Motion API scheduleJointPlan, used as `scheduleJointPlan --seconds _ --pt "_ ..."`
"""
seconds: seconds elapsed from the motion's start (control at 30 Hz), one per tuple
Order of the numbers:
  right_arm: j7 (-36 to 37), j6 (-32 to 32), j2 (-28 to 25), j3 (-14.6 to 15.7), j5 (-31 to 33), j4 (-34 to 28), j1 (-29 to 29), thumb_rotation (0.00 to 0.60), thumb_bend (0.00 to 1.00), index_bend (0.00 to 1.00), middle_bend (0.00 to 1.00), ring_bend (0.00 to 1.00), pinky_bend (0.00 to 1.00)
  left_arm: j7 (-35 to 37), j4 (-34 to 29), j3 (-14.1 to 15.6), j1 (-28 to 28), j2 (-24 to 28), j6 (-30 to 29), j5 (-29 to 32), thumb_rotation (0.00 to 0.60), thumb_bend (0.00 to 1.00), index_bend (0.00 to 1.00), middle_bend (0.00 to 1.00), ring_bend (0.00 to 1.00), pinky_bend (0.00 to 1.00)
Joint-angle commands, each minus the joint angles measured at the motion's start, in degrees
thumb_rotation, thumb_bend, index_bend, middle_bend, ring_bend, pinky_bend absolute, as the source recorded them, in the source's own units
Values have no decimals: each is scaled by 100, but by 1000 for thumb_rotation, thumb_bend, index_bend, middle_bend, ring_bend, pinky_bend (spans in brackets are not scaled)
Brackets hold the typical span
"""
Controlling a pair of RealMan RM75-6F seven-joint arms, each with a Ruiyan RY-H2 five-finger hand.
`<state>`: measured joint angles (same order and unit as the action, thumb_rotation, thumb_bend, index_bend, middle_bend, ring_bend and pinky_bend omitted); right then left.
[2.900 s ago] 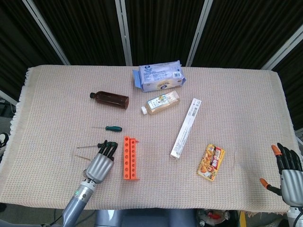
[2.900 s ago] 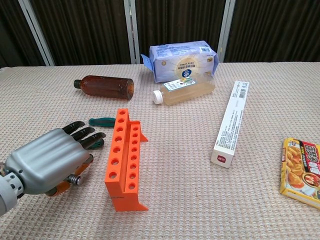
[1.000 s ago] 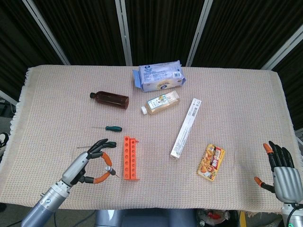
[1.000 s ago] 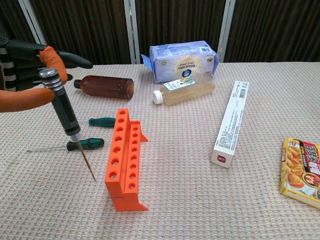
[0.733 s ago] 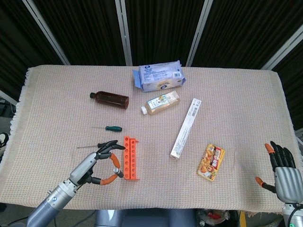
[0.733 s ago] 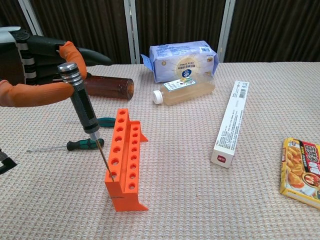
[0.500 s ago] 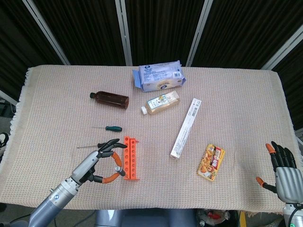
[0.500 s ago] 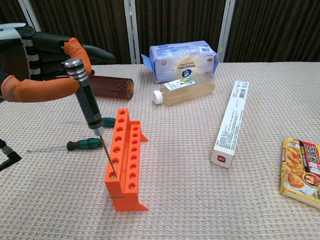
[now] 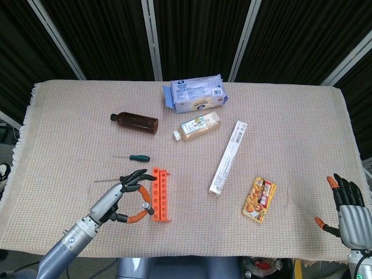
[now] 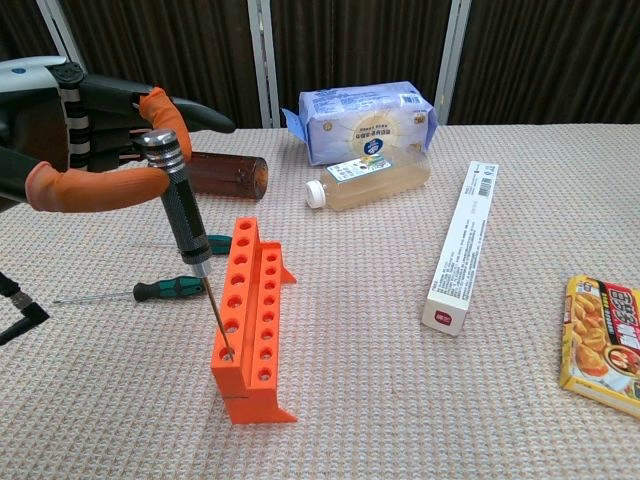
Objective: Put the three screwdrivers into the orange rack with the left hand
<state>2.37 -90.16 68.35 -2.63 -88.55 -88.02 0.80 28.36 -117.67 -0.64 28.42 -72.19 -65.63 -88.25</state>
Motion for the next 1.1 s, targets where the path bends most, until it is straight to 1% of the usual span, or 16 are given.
scheduleJointPlan --seconds 0.03,0.27,0.4,1.1 --pt "4 1 -1 0 5 4 2 600 0 0 0 0 0 -108 33 -33 6 -64 11 50 600 500 740 153 0 0" --pt "1 15 1 -6 22 6 -4 600 0 0 0 0 0 -219 29 -93 21 -99 56 152 600 501 742 153 0 0" --pt "-3 16 3 -4 19 1 -6 600 0 0 0 0 0 -223 -13 -115 12 -52 31 112 600 500 742 153 0 0" --pt "-29 46 9 -8 52 -7 -14 600 0 0 0 0 0 -212 13 -86 30 -1 141 84 600 500 744 153 0 0"
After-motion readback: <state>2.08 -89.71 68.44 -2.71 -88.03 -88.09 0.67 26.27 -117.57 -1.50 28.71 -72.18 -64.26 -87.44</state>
